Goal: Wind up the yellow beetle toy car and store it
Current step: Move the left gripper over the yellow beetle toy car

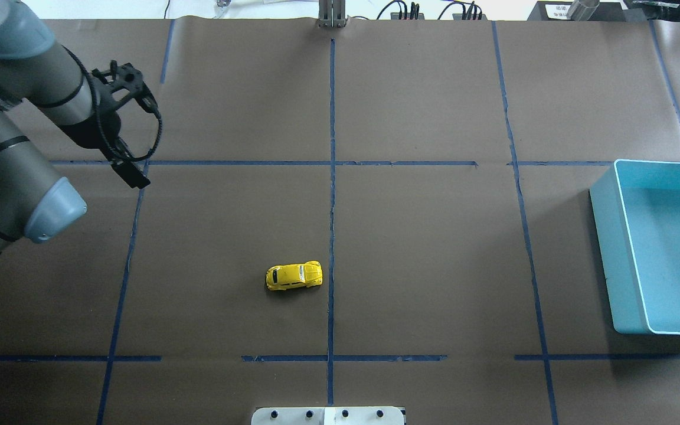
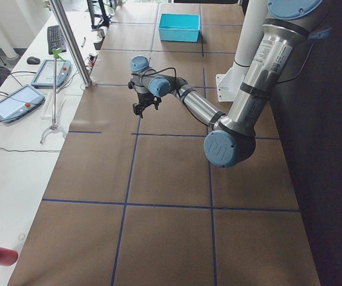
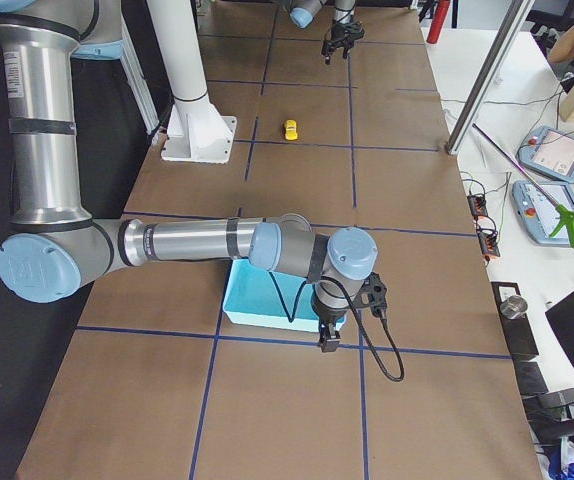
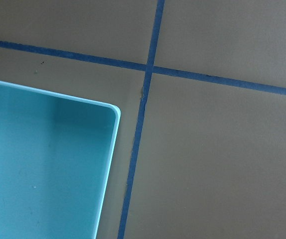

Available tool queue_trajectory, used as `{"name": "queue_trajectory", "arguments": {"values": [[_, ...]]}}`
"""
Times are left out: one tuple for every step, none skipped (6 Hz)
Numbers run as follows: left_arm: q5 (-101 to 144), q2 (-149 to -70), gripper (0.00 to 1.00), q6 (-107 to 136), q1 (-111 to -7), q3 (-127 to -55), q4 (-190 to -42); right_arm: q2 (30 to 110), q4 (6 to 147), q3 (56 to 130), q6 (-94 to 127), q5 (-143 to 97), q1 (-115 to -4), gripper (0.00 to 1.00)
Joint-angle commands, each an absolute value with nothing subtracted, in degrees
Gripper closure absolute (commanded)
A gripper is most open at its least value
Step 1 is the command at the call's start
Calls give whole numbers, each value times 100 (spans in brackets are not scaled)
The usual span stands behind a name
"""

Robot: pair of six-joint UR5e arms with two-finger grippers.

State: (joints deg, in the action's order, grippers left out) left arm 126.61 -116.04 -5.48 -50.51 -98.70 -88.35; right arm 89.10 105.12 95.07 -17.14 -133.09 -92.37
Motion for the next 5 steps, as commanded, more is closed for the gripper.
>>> {"name": "queue_trajectory", "arguments": {"values": [[12561, -12345, 0, -562, -4555, -9615, -8894, 8912, 10512, 9510, -1714, -13315, -9229, 0], [12046, -12679, 0, -562, -4205, -9650, -8895, 8921, 10512, 9510, -1714, -13315, -9237, 0], [11858, -13074, 0, -554, -3792, -9642, -8842, 8930, 10512, 9510, -1714, -13315, -9237, 0], [11856, -13374, 0, -562, -3388, -9581, -8729, 8947, 10512, 9518, -1714, -13315, -9237, 0], [11848, -13768, 0, -580, -3192, -9406, -8214, 8947, 10512, 9519, -1714, -13315, -9237, 0]]}}
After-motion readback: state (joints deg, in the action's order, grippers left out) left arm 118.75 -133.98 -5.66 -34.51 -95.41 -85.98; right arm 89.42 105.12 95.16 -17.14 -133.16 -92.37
